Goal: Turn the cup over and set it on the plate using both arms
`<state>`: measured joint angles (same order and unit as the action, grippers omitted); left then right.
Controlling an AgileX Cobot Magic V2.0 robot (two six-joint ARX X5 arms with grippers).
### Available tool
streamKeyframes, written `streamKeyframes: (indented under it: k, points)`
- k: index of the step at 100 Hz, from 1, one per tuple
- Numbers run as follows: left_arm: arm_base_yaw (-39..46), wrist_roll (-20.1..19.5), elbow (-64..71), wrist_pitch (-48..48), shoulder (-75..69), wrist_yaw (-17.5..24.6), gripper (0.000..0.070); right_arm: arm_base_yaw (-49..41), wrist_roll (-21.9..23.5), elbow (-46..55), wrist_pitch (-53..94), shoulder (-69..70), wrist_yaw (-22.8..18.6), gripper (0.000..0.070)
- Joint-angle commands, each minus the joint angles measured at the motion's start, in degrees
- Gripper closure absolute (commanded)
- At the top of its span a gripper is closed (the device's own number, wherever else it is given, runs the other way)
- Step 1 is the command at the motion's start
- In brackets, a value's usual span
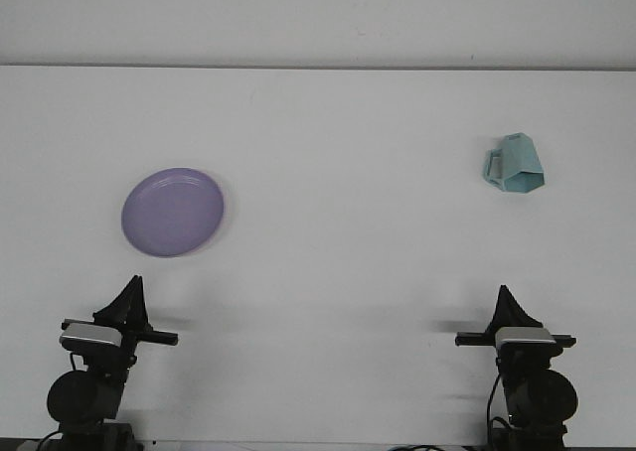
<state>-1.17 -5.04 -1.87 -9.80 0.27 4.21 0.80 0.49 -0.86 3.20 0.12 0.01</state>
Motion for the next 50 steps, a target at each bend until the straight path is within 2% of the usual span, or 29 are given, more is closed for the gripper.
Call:
streamKeyframes:
  k: [1, 36, 45, 50]
  points:
    - [0.0, -0.3, 1.1, -0.6, -0.1, -0.2, 0.0685, 0.0, 1.0, 0.1, -0.6, -0.1, 0.0, 0.0699]
    - [0.0, -0.3, 1.1, -0.6, -0.1, -0.2, 0.0685, 0.0, 0.8, 0.1, -0.6, -0.1, 0.0, 0.0699]
    - [0.0, -0.3, 1.1, -0.6, -0.1, -0.2, 0.0685, 0.1, -7.6, 0.1, -0.6, -0.1, 0.7, 0.0699]
    - [0.0, -0.3, 1.1, -0.6, -0.1, -0.2, 0.0685, 0.1, -9.7, 0.1, -0.6, -0.1, 1.1, 0.0699]
